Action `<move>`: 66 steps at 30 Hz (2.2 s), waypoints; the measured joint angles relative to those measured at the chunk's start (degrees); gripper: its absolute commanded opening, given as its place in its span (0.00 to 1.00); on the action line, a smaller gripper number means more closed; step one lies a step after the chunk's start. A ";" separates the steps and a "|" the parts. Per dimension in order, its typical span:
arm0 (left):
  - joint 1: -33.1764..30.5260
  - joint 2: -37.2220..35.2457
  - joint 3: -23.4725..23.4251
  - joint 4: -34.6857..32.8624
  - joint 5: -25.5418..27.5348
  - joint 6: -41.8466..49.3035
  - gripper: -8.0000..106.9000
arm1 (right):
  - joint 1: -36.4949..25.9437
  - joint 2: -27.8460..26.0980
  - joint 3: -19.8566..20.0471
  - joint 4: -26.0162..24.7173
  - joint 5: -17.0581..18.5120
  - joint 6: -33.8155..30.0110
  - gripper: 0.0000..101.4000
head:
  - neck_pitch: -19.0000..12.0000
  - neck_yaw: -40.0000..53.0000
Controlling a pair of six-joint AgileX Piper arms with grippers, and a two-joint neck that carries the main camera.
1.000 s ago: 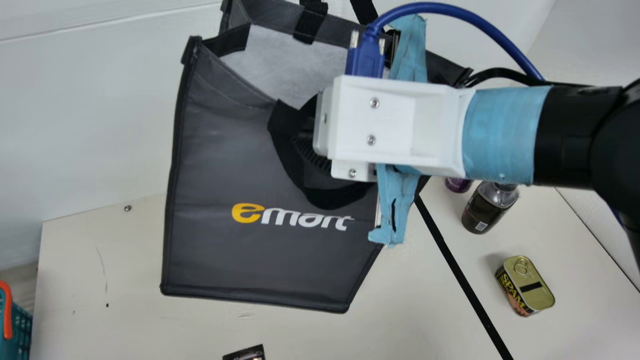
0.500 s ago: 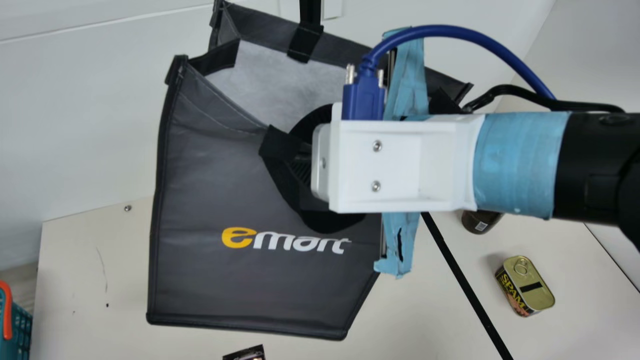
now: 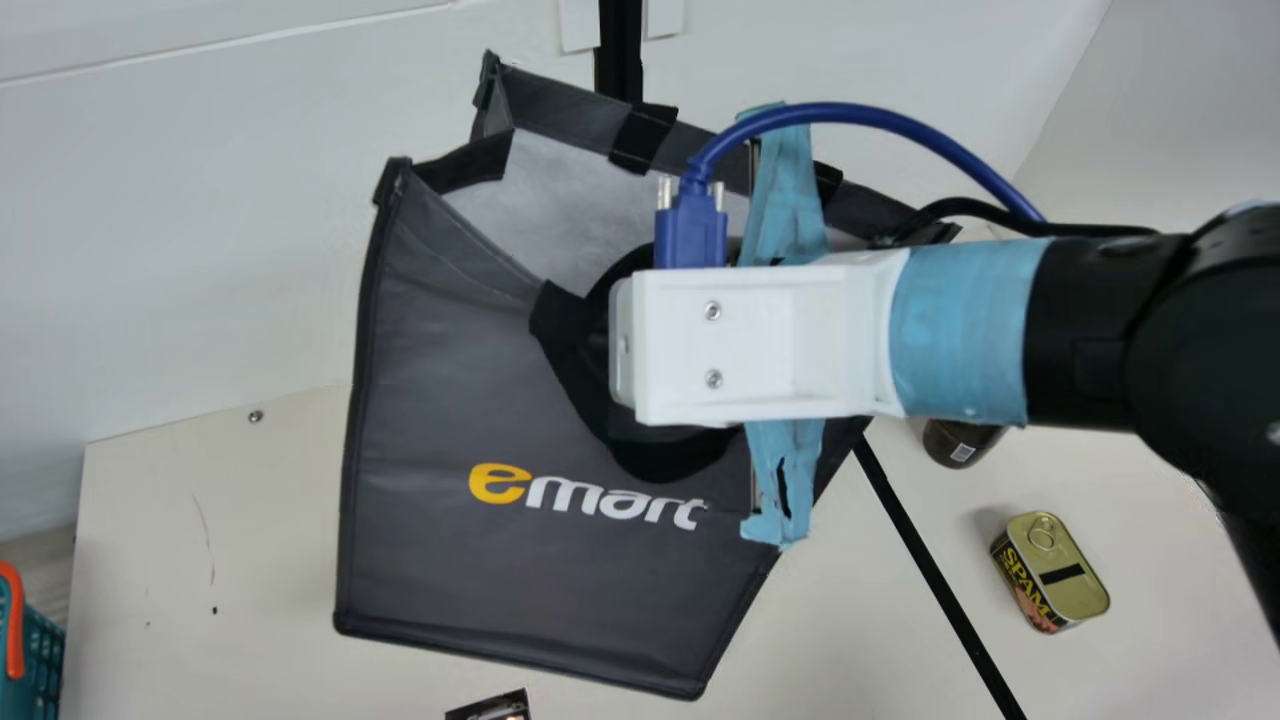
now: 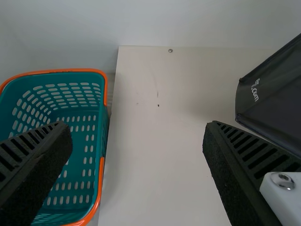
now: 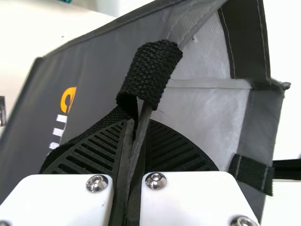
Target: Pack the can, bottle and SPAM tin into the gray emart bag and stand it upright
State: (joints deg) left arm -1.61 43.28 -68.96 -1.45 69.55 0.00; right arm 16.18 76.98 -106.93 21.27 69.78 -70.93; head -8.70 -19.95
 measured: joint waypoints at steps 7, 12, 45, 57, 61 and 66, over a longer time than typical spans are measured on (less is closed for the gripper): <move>0.00 0.00 0.00 0.00 0.00 0.00 0.85 | 1.16 0.00 4.61 -0.67 -0.15 -0.55 0.00 | 0.00 0.00; 0.00 0.00 0.00 0.00 0.00 0.00 0.85 | 2.35 0.00 7.65 -1.14 -0.15 -0.62 0.00 | 0.00 0.09; 0.00 0.00 0.00 0.00 0.00 0.00 0.85 | 13.36 -4.49 14.43 -3.79 0.24 9.15 0.79 | 0.00 0.09; 0.00 0.00 0.00 0.00 0.00 0.00 0.85 | 18.51 -6.95 14.95 -6.68 0.26 15.94 0.94 | 0.00 0.00; 0.00 0.00 0.00 0.00 0.00 0.00 0.85 | 20.28 -7.72 15.12 -8.00 0.26 18.19 0.94 | 0.00 0.00; 0.00 0.00 0.00 0.00 0.00 0.00 0.85 | 22.18 -8.64 14.99 -8.90 0.22 20.74 0.94 | 0.00 0.00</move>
State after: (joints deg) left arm -1.61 43.28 -68.96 -1.45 69.55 0.00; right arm 38.36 68.34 -91.93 12.37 69.99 -50.19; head -8.70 -19.95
